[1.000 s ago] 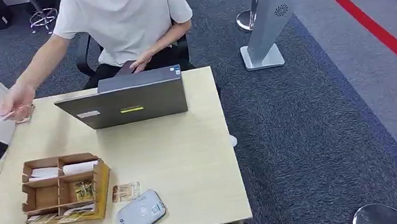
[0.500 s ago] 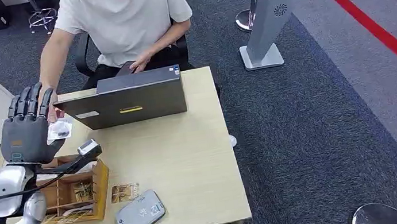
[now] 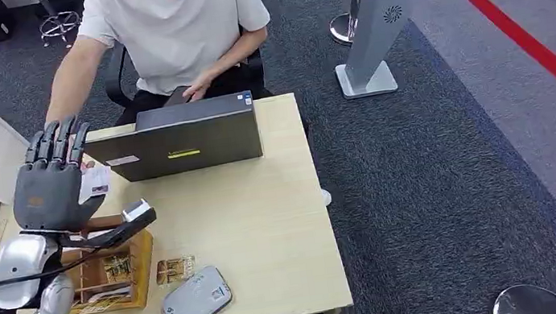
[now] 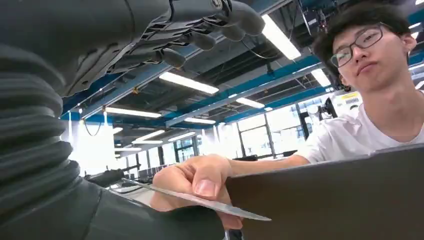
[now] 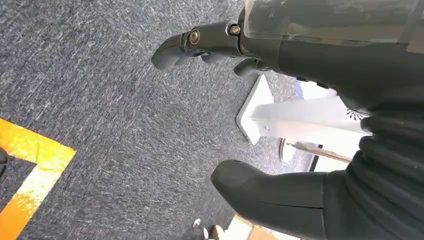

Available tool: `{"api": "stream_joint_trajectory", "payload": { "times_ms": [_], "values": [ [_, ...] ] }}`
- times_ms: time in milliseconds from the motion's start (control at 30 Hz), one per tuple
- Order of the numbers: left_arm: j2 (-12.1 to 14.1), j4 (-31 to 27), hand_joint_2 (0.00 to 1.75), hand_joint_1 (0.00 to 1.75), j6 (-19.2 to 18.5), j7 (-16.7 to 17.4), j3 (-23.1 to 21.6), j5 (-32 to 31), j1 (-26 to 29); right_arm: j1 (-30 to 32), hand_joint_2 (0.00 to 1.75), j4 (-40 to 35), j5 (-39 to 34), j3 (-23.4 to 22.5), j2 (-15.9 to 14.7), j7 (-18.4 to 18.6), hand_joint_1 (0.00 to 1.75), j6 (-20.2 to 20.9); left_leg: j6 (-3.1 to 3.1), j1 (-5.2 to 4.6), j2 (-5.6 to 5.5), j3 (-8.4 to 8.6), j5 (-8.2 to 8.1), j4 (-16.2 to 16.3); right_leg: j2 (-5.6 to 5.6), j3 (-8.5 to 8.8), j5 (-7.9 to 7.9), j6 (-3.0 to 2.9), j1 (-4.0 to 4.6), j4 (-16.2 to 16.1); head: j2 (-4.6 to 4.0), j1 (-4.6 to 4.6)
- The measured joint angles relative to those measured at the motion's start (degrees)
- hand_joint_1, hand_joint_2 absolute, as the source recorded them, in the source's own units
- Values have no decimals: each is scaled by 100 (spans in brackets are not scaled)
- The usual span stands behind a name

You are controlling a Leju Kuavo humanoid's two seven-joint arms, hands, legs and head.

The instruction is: Pass the card to the sensor for recognition and then transmit it.

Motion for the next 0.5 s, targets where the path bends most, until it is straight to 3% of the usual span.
{"api": "stream_joint_trajectory", "payload": {
  "times_ms": [33, 67, 500],
  "values": [
    [0, -33, 175, 0, -15, 0, -11, 0, 8, 2, 175, 0, 0, -2, 0, 0, 0, 0, 0, 0, -1, 0, 0, 0, 0, 0, 0, 0, 0, 0, 0, 0],
    [4, -59, 175, 175, -24, 0, -22, 0, 17, 1, 175, 0, 0, -2, 0, 0, 0, 0, 0, 0, -1, -1, 0, 0, -1, 0, 0, 0, 0, 0, 0, 0],
    [33, -177, 175, 175, -81, -35, -64, 77, 119, 7, 175, 0, 2, -2, 0, 0, 0, -2, 0, 1, 0, 0, 0, 0, -1, 0, 0, 0, 0, 1, 0, 0]
  ]
}}
